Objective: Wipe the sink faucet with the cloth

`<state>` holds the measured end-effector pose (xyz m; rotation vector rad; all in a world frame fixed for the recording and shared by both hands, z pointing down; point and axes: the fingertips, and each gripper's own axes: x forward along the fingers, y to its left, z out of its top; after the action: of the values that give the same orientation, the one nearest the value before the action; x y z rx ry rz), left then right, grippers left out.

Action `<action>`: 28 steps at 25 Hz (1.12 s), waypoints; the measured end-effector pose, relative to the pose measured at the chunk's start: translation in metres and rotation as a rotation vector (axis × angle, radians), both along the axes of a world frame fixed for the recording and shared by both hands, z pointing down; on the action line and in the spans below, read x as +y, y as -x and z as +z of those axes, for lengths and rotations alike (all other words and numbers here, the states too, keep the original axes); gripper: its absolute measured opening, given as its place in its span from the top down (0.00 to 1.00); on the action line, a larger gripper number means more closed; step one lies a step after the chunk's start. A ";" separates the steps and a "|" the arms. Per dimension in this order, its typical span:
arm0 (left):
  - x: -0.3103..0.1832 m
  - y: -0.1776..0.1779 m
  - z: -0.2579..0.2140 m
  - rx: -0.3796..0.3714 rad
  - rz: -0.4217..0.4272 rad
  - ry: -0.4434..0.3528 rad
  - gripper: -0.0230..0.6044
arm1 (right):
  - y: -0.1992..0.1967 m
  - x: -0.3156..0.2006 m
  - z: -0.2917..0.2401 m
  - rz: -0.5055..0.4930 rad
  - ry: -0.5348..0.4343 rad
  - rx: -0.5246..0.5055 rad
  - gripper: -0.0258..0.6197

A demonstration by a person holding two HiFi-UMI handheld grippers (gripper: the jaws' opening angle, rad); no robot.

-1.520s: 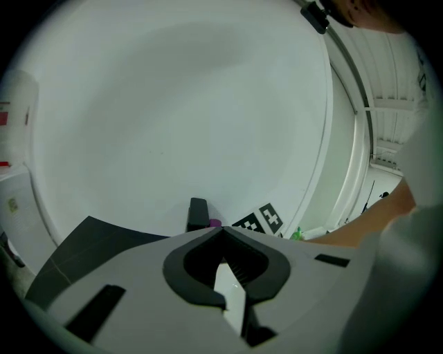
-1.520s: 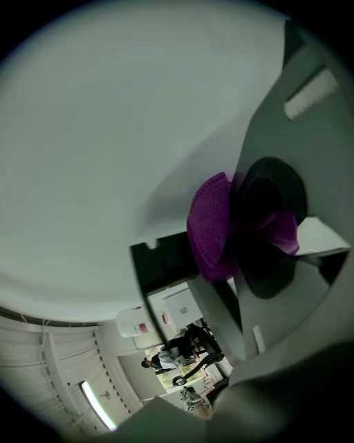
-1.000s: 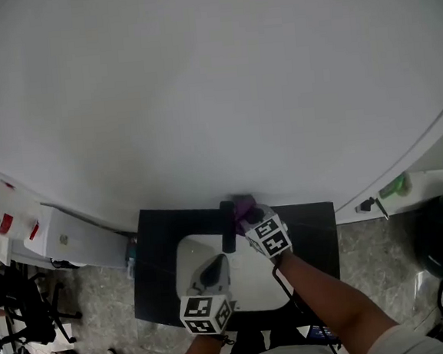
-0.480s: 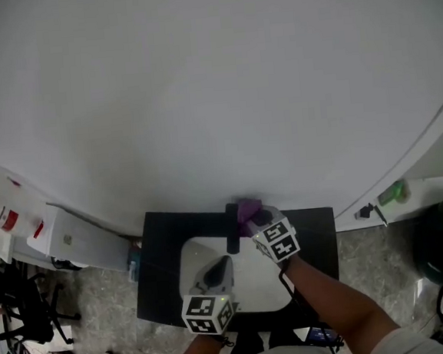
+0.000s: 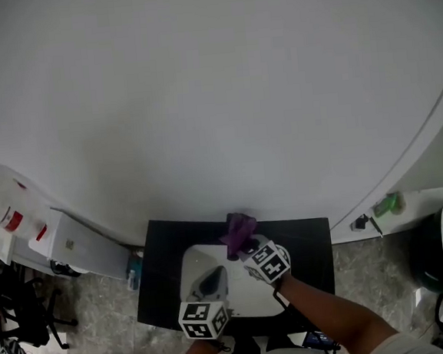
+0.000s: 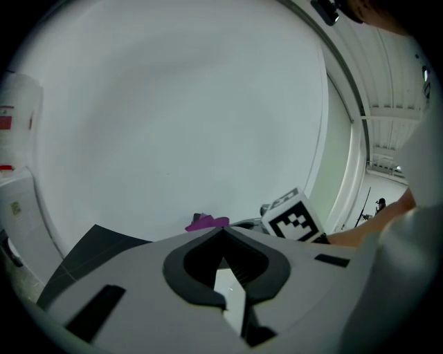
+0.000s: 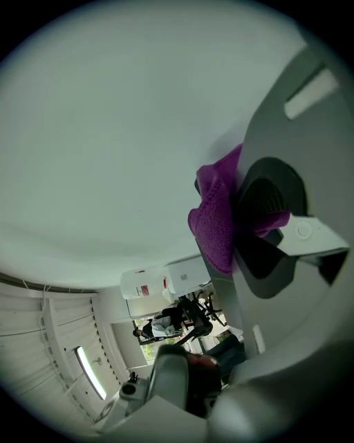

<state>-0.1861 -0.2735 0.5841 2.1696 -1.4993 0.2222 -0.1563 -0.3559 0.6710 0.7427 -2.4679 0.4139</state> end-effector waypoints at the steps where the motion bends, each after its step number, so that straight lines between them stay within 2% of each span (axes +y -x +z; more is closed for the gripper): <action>1: 0.003 0.002 0.000 0.002 -0.005 0.002 0.96 | -0.004 0.007 -0.001 0.005 -0.006 -0.005 0.85; 3: 0.006 0.006 -0.001 0.001 -0.008 0.002 0.96 | -0.008 0.000 -0.017 0.032 -0.044 -0.034 0.85; 6: 0.006 0.007 -0.006 -0.006 -0.009 -0.006 0.96 | -0.005 -0.041 -0.045 0.074 -0.099 -0.058 0.85; 9: 0.004 0.003 -0.008 -0.012 -0.007 -0.009 0.96 | 0.004 -0.078 -0.038 0.088 -0.093 -0.016 0.85; 11: 0.002 0.000 -0.009 -0.013 0.001 -0.008 0.96 | 0.010 -0.082 -0.019 0.066 -0.066 0.028 0.85; 17: 0.002 -0.002 -0.007 -0.013 0.009 -0.014 0.96 | 0.004 -0.015 -0.002 0.003 -0.029 0.002 0.85; 21: 0.006 -0.009 -0.015 -0.025 0.026 -0.032 0.96 | -0.027 0.021 0.006 0.050 0.008 -0.027 0.85; 24: 0.006 -0.012 -0.031 -0.023 0.033 -0.055 0.96 | -0.046 0.030 -0.036 0.089 -0.039 -0.096 0.85; 28: 0.010 -0.016 -0.060 -0.017 0.042 -0.095 0.96 | -0.063 0.045 -0.120 0.097 -0.142 -0.192 0.85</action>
<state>-0.1705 -0.2639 0.5245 2.2809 -1.5025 0.1875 -0.0932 -0.3111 0.5515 0.9219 -2.6704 0.3632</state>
